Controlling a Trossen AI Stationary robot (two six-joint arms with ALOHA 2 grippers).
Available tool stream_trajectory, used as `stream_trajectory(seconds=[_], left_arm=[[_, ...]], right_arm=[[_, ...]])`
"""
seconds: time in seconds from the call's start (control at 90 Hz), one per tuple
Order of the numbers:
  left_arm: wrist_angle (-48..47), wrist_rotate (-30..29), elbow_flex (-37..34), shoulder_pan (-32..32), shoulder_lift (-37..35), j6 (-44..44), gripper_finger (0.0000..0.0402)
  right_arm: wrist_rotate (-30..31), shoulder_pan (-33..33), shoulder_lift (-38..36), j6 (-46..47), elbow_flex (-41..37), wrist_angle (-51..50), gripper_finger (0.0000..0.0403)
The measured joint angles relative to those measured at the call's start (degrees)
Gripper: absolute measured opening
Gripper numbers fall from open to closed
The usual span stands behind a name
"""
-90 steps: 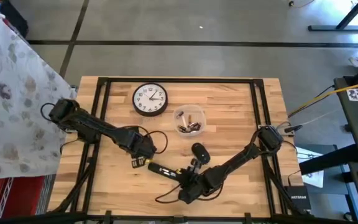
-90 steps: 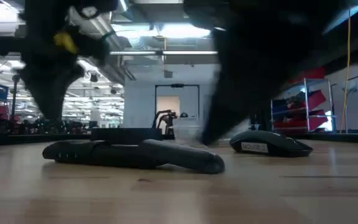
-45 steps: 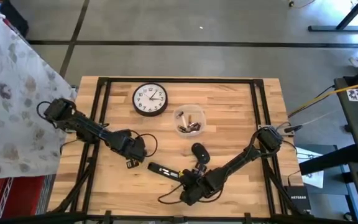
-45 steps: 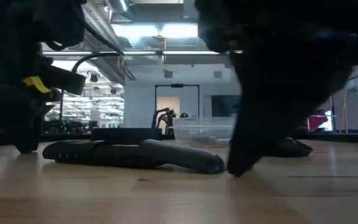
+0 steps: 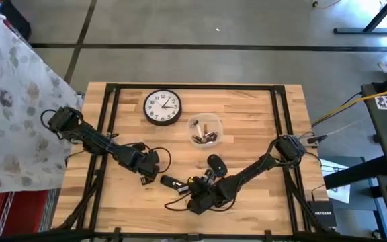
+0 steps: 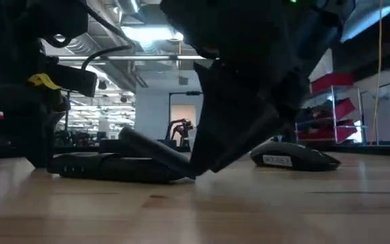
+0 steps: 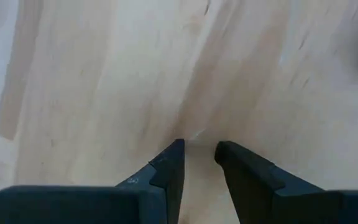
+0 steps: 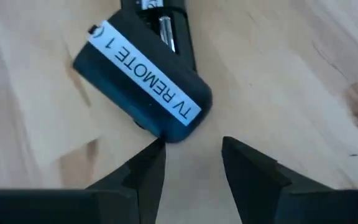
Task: Insert battery
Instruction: Close the remote control battery cover
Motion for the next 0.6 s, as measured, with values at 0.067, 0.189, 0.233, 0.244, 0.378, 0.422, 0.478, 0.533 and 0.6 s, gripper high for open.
stream_trajectory(seconds=[0.067,0.189,0.233,0.244,0.378,0.422,0.478,0.533,0.6], left_arm=[[0.0,0.0,0.0,0.0,0.0,0.0,0.0095],[0.0,-0.1,0.0,-0.1,0.0,0.0,0.0095],[0.0,-0.1,0.0,-0.1,0.0,0.0,0.0095],[0.0,-0.1,0.0,-0.1,0.0,0.0,0.0095],[-0.1,-0.3,0.0,-0.1,0.0,-0.3,0.0095],[-0.1,-0.3,0.0,-0.1,0.0,-0.2,0.0095],[-0.1,-0.3,0.0,-0.1,0.0,-0.2,0.0095],[-0.1,-0.3,0.0,-0.1,0.0,-0.2,0.0095],[-0.2,-0.3,0.0,-0.1,0.0,-0.3,0.0095]], right_arm=[[-0.1,0.0,-0.1,0.1,0.1,0.0,0.0147],[-0.5,0.2,-0.1,0.1,1.5,-0.6,0.0147],[-1.3,0.2,-0.2,0.2,2.1,-0.8,0.0147],[-1.5,0.2,-0.2,0.2,2.3,-0.9,0.0147],[-2.3,0.2,-0.2,-0.6,4.9,-2.0,0.0147],[-2.4,0.2,-0.2,-1.2,5.5,-1.8,0.0147],[-2.4,0.2,-0.2,-1.3,6.1,-2.8,0.0147],[-2.5,0.2,-0.2,-0.5,7.1,-5.5,0.0147],[-2.6,0.2,-0.3,2.4,8.2,-9.9,0.0147]])
